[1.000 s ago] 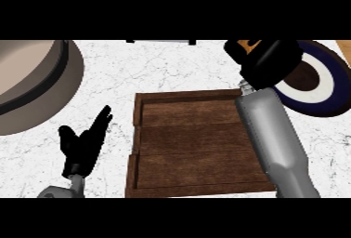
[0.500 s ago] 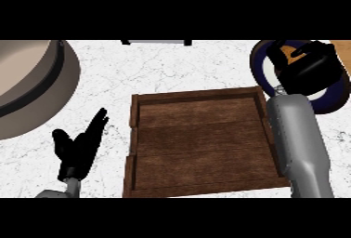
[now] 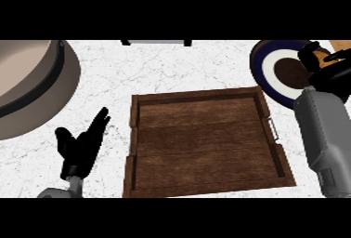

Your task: Pick the croissant from the tray and place it in the plate

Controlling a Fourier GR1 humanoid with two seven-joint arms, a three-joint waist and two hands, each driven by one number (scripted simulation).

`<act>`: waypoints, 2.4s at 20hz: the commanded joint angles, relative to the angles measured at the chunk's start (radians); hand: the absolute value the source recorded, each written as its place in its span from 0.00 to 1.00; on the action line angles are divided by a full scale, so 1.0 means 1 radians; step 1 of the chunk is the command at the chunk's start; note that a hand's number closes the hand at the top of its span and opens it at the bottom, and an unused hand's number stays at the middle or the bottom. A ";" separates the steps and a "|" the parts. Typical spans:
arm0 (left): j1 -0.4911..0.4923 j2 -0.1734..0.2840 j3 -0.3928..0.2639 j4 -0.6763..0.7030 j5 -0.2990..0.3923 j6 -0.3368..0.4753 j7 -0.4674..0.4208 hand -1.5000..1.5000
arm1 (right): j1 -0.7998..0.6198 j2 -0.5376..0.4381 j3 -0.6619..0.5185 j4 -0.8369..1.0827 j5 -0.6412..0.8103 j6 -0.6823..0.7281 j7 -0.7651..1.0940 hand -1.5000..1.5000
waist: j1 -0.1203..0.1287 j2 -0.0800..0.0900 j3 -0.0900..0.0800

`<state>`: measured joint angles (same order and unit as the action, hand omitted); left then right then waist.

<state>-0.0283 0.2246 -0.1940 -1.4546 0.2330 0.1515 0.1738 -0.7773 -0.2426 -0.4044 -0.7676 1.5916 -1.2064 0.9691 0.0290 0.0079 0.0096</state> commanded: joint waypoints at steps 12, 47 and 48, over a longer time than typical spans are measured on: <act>0.025 -0.021 -0.020 0.013 -0.004 -0.028 0.004 0.50 | -0.025 -0.074 0.014 0.204 -0.618 0.069 -0.343 0.00 | 0.028 0.019 0.000; 0.071 -0.028 0.062 0.023 -0.029 -0.051 0.012 0.50 | 0.740 0.240 0.159 -0.597 -1.488 0.332 -1.283 0.00 | -0.030 -0.009 -0.010; 0.069 -0.047 0.049 0.042 -0.032 -0.057 -0.009 0.50 | 0.725 0.241 0.209 -0.610 -1.461 0.263 -1.251 0.00 | -0.030 -0.009 -0.010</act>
<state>0.0212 0.2011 -0.1403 -1.4726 0.1948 0.1147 0.1633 -0.0759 -0.0296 -0.2824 -1.3331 0.0733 -0.8601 -0.3327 -0.0021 -0.0081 0.0079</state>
